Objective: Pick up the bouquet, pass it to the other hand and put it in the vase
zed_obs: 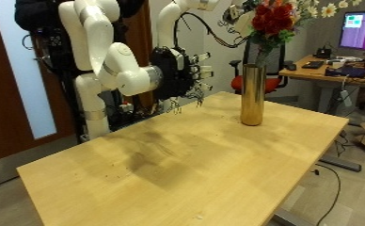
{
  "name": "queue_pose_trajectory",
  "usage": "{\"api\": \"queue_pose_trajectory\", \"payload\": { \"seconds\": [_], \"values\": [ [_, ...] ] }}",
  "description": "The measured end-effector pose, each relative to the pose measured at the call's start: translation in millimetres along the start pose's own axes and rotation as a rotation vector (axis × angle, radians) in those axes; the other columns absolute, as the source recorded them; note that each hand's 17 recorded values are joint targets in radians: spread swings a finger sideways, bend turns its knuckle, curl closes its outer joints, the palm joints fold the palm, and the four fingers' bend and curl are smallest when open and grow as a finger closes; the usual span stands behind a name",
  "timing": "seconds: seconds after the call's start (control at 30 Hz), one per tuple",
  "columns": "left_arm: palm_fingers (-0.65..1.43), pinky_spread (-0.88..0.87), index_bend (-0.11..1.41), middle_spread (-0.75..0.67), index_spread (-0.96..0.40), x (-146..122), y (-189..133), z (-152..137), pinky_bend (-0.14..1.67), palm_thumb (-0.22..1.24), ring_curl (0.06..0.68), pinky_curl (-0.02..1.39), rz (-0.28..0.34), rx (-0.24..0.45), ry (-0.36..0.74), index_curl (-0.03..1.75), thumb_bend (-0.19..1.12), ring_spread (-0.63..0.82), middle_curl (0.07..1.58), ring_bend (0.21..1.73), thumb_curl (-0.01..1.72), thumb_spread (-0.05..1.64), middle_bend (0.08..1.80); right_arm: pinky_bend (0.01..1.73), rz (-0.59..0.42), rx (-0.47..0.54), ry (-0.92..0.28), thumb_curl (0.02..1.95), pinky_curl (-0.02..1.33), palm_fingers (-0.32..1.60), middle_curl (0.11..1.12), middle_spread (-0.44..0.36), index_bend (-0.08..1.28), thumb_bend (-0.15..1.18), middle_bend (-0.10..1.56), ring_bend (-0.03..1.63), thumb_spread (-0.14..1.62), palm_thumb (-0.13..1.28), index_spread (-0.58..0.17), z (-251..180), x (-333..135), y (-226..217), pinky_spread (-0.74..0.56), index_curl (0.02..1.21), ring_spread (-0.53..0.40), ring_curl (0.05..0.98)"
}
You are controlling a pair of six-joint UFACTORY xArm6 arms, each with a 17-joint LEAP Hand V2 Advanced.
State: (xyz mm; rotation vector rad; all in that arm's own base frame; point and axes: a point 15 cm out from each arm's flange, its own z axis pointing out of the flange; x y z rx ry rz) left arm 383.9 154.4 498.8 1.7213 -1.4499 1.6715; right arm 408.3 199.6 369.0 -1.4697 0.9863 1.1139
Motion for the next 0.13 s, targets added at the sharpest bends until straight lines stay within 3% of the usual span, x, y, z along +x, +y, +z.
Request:
{"api": "queue_pose_trajectory", "payload": {
  "seconds": [0.13],
  "values": [
    [-0.14, 0.6, 0.12, 0.58, 0.16, 3.1, 24.6, -0.2, 0.23, 0.29, 0.2, 0.3, -0.019, -0.007, 0.006, 0.15, -0.04, 0.63, 0.17, 0.39, 0.33, 0.77, 0.16, 0.49, 0.004, -0.005, -0.009, 0.42, 0.31, -0.01, 0.27, 0.092, 0.16, -0.03, 0.18, 0.35, 0.97, 0.72, -0.358, 0.7, 1.0, 3.6, 0.39, 0.25, 0.173, 0.264]
  ]
}}
